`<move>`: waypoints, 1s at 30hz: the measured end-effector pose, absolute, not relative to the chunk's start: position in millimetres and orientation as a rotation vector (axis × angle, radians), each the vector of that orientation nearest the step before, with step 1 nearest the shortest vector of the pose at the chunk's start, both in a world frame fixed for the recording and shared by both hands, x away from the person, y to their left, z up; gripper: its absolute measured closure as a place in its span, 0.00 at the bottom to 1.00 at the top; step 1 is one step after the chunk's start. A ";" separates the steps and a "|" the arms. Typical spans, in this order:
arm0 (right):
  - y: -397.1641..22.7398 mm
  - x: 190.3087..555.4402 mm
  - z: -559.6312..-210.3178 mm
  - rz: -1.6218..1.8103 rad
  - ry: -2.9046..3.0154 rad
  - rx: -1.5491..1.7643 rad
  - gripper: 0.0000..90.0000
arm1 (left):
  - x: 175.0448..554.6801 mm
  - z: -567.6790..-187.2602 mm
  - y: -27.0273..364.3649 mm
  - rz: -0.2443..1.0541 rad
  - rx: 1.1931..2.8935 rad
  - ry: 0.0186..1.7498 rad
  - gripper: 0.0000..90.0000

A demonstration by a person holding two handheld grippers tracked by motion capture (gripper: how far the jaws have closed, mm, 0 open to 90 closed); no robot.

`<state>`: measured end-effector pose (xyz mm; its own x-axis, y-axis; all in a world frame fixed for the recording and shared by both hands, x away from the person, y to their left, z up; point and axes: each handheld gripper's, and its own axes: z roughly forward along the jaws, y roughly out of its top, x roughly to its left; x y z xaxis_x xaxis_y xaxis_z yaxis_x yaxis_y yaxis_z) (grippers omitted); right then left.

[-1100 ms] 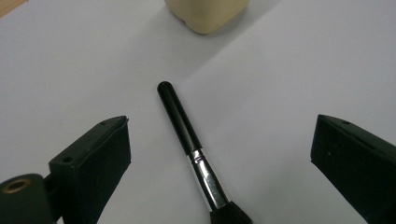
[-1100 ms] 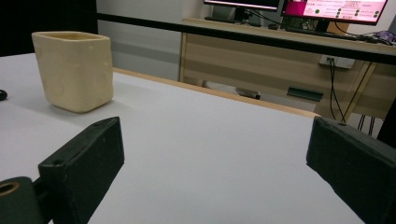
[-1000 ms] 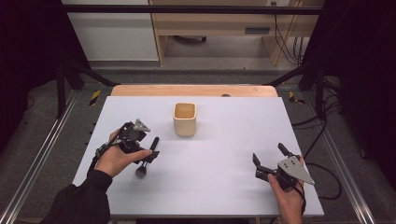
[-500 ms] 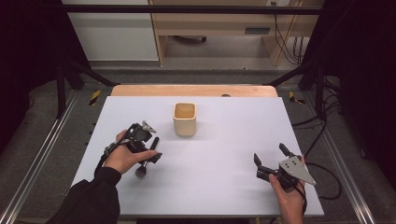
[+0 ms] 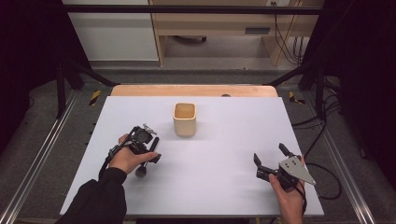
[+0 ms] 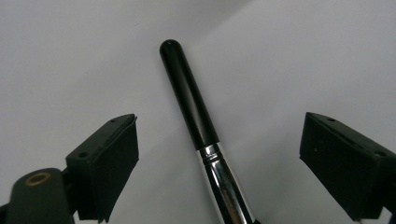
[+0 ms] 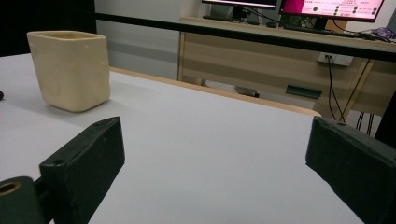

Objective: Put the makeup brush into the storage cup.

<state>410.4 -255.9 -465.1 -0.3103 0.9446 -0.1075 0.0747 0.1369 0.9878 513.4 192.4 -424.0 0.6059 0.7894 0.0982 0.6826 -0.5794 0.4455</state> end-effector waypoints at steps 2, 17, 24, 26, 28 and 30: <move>-255.5 410.7 -465.5 1.291 1.566 1.022 0.05 | 513.7 -425.1 193.2 0.412 2.467 1.194 0.18; -257.7 409.7 -465.7 1.299 1.559 1.032 0.05 | 517.8 -428.5 196.9 0.406 2.422 1.274 0.20; -255.7 410.4 -466.4 1.298 1.573 1.029 0.05 | 517.1 -427.3 198.9 0.409 2.410 1.300 0.17; -255.1 410.1 -466.4 1.297 1.576 1.030 0.05 | 516.8 -427.1 199.7 0.400 2.413 1.305 0.18; -255.2 410.0 -466.2 1.297 1.575 1.029 0.05 | 517.0 -427.2 200.0 0.385 2.412 1.313 0.21; -255.4 410.3 -466.4 1.298 1.574 1.029 0.05 | 517.0 -427.8 199.3 0.377 2.418 1.311 0.24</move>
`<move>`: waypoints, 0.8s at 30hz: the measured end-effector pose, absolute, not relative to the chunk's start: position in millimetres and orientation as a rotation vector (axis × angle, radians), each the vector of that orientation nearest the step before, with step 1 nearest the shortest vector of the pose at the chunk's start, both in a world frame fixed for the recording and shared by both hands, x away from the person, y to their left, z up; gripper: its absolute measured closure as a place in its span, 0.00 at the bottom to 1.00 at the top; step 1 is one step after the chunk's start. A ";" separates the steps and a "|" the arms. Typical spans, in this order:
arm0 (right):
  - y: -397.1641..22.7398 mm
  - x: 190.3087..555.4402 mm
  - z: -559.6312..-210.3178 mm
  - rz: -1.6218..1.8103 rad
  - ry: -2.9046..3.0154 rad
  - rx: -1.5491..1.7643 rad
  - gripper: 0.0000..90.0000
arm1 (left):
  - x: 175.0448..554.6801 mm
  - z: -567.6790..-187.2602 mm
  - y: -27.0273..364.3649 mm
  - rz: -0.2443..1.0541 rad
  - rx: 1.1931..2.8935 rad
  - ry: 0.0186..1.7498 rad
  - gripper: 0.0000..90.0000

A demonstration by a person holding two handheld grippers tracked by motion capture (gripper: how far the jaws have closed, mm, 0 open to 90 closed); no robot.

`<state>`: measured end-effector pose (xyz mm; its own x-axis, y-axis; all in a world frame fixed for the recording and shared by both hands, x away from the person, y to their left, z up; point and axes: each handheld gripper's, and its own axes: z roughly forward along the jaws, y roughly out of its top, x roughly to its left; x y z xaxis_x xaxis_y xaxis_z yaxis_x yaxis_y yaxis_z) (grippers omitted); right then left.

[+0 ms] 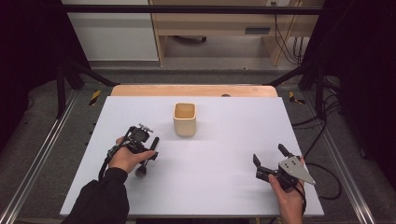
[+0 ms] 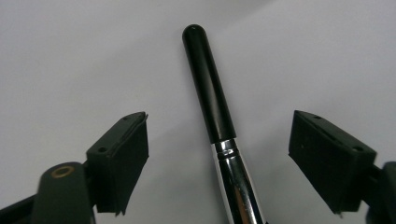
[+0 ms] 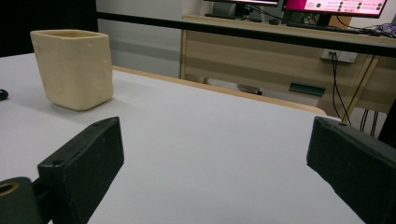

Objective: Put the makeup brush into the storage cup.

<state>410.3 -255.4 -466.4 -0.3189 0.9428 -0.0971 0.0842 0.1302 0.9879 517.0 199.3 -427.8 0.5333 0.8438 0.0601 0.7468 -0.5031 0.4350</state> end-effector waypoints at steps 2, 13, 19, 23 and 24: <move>-255.4 410.6 -466.5 1.298 1.575 1.030 0.05 | 517.1 -428.5 197.9 0.368 2.419 1.316 0.26; -255.9 410.4 -466.2 1.303 1.572 1.034 0.05 | 516.9 -427.5 199.7 0.345 2.413 1.350 0.42; -254.7 410.9 -466.7 1.300 1.581 1.034 0.05 | 518.2 -432.7 198.5 0.313 2.409 1.367 0.48; -255.3 410.9 -466.7 1.303 1.578 1.030 0.05 | 518.4 -435.4 196.9 0.304 2.404 1.373 0.52; -255.4 410.9 -466.7 1.304 1.578 1.030 0.05 | 518.5 -435.9 196.5 0.296 2.396 1.377 0.54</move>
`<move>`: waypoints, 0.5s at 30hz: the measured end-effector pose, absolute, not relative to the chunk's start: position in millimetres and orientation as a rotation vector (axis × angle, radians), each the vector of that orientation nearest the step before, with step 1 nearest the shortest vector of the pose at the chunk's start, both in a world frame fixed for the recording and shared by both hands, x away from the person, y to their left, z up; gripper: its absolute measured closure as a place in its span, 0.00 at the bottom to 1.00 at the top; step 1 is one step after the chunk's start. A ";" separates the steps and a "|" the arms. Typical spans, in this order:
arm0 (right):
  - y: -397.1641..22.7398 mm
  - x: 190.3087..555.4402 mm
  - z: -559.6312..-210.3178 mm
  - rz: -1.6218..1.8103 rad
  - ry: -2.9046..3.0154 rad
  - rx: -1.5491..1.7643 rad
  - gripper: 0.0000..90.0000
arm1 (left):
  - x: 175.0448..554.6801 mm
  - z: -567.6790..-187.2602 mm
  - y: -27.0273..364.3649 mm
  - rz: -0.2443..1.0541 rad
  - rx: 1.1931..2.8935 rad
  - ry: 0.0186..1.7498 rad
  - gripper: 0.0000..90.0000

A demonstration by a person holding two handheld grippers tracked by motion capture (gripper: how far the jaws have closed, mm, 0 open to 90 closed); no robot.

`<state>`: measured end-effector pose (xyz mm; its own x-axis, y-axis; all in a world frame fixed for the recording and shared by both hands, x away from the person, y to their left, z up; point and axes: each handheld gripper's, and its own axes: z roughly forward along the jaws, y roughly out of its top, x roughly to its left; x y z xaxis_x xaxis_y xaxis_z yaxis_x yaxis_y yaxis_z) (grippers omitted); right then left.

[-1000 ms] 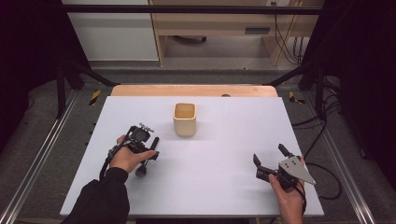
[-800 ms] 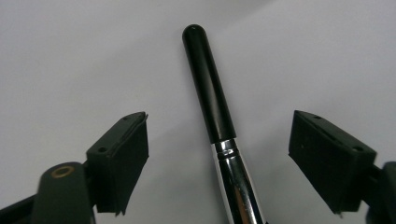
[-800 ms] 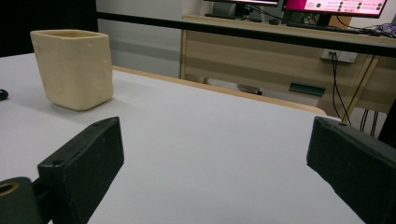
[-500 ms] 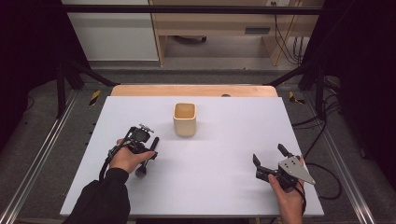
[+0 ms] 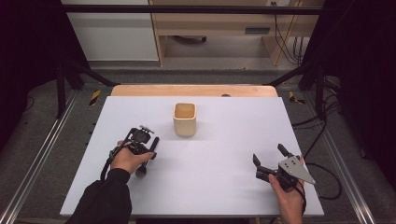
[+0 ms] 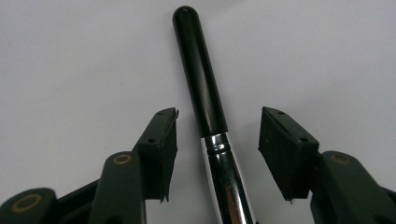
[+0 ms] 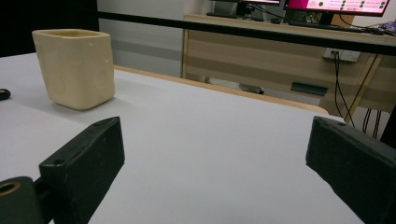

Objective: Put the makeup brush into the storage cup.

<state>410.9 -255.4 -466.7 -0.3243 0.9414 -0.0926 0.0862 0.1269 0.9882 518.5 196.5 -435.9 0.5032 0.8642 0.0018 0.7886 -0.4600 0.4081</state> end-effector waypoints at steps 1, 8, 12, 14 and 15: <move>-255.2 410.8 -466.7 1.305 1.578 1.032 0.05 | 518.9 -436.1 196.2 0.285 2.394 1.373 0.55; -254.5 411.3 -467.0 1.305 1.581 1.030 0.05 | 523.2 -439.8 197.4 0.296 2.397 1.396 0.63; -254.4 411.5 -467.2 1.303 1.585 1.033 0.05 | 523.0 -443.5 198.3 0.289 2.401 1.401 0.66; -254.4 411.4 -467.1 1.306 1.583 1.032 0.05 | 522.7 -445.1 198.2 0.288 2.406 1.403 0.68; -254.5 411.3 -467.0 1.308 1.583 1.032 0.05 | 522.7 -445.9 197.8 0.288 2.405 1.405 0.69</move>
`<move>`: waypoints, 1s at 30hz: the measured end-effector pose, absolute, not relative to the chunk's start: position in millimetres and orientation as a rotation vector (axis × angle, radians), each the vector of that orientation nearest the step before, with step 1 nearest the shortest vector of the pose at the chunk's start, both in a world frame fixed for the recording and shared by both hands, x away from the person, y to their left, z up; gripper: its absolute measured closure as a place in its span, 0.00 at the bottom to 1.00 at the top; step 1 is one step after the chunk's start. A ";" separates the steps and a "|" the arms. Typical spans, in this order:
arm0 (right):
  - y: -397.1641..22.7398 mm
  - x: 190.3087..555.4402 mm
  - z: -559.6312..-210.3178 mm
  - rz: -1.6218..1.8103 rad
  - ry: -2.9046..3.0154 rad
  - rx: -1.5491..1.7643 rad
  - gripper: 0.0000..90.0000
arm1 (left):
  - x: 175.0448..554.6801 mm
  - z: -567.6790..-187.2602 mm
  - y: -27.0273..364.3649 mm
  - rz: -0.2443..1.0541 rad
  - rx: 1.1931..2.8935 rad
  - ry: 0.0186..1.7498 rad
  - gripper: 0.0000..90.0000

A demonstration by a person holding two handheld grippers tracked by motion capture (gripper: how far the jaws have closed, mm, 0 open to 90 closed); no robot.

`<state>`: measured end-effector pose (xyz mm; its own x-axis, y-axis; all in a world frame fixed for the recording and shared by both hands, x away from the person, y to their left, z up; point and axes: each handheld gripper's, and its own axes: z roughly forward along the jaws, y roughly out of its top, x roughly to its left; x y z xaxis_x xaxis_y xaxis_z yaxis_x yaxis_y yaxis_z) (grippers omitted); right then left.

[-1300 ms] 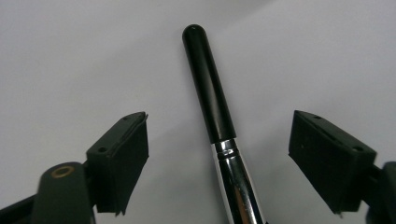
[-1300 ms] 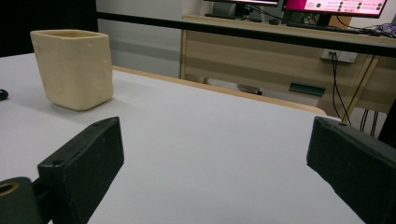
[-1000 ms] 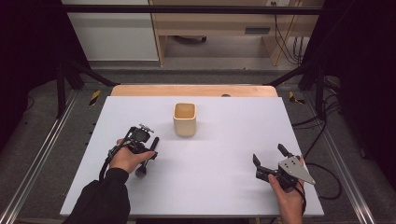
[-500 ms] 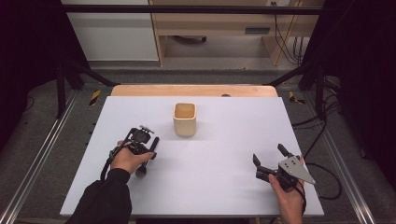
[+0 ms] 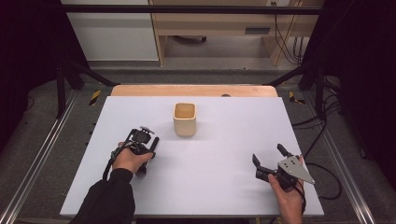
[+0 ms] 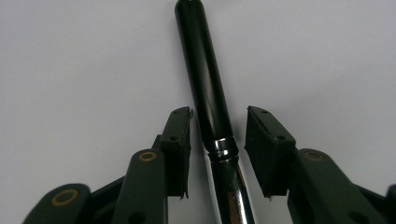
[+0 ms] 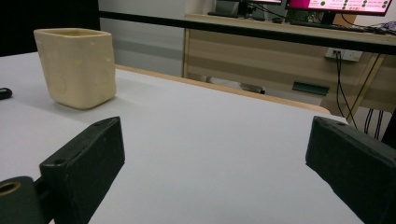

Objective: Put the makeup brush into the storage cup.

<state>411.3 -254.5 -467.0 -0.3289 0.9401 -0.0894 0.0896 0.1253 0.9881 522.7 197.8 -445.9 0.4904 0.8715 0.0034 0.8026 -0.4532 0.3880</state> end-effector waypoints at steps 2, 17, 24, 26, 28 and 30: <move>-255.1 411.0 -466.8 1.305 1.582 1.032 0.05 | 522.6 -447.3 197.4 0.290 2.404 1.405 0.71; -252.3 411.2 -467.4 1.298 1.596 1.019 0.05 | 511.2 -443.0 200.5 0.307 2.421 1.282 0.82; -246.6 411.2 -468.8 1.281 1.620 1.000 0.05 | 498.3 -423.9 205.0 0.344 2.362 1.193 0.82; -244.8 411.1 -469.2 1.279 1.629 0.995 0.05 | 494.7 -420.1 203.9 0.364 2.362 1.165 0.82; -243.2 411.3 -469.7 1.271 1.637 0.983 0.05 | 490.8 -414.5 202.4 0.371 2.362 1.133 0.82; -241.4 411.2 -470.0 1.270 1.643 0.981 0.05 | 487.1 -409.2 199.7 0.376 2.354 1.099 0.82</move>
<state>411.2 -241.4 -470.0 -0.3605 0.9219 -0.1419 0.0952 0.1877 0.9776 487.1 199.7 -409.2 0.6341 0.7726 0.0332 0.6309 -0.5417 0.5555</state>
